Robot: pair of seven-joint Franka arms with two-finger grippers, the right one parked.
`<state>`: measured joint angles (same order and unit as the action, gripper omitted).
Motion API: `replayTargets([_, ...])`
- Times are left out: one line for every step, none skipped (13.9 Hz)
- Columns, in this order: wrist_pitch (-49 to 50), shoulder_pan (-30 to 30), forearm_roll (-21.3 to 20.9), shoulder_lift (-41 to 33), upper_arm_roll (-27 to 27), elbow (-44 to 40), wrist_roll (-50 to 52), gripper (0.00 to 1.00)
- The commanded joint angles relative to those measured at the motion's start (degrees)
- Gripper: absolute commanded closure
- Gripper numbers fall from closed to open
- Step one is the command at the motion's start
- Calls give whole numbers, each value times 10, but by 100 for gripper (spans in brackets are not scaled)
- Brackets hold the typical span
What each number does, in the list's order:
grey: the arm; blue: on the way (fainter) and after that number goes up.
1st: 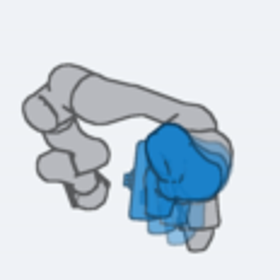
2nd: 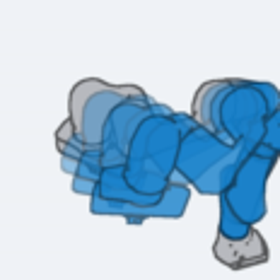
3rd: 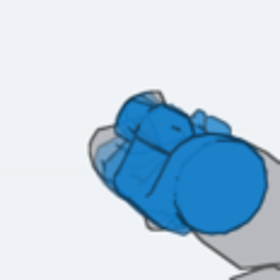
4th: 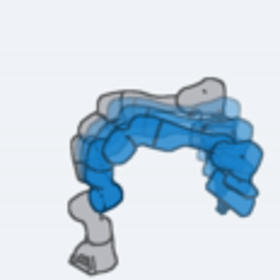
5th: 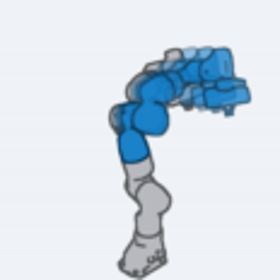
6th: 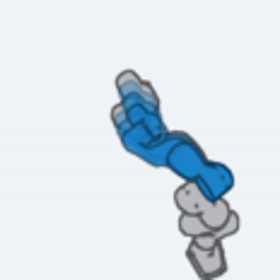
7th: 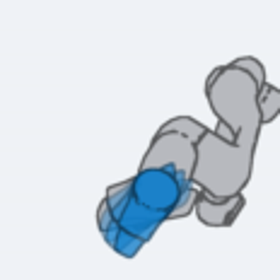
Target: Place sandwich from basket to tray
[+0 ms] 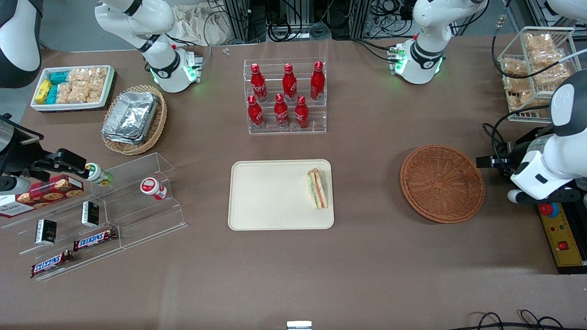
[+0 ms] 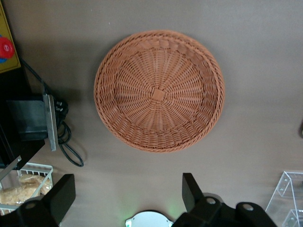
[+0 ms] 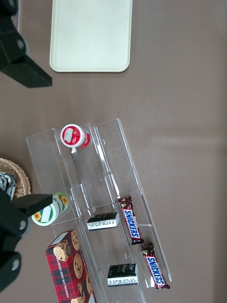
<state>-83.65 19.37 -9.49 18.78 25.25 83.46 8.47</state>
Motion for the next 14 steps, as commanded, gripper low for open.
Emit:
replayTargets([-23,-86,28,-10,-110,4,-10,0])
replayTargets([-41,-106,43,-12,-141,8,-13,0])
replayTargets([-62,-121,45,-22,-157,27,-13,0])
replayTargets([-93,-137,46,-37,-178,56,-13,0])
replayTargets([-131,-160,52,-56,-206,93,-12,0])
replayTargets([-166,-177,64,-77,-232,132,-13,0])
replayTargets([-199,-188,69,-100,-248,169,-13,0])
replayTargets([-222,-188,69,-116,-250,200,-13,0])
replayTargets([-234,-186,69,-124,-250,214,-13,0])
replayTargets([-231,-185,69,-124,-250,213,-13,0])
replayTargets([-228,-185,69,-120,-249,204,-12,0])
replayTargets([-223,-186,69,-111,-249,183,-13,0])
replayTargets([-209,-185,69,-101,-248,161,-12,0])
replayTargets([-185,-186,69,-87,-248,130,-13,0])
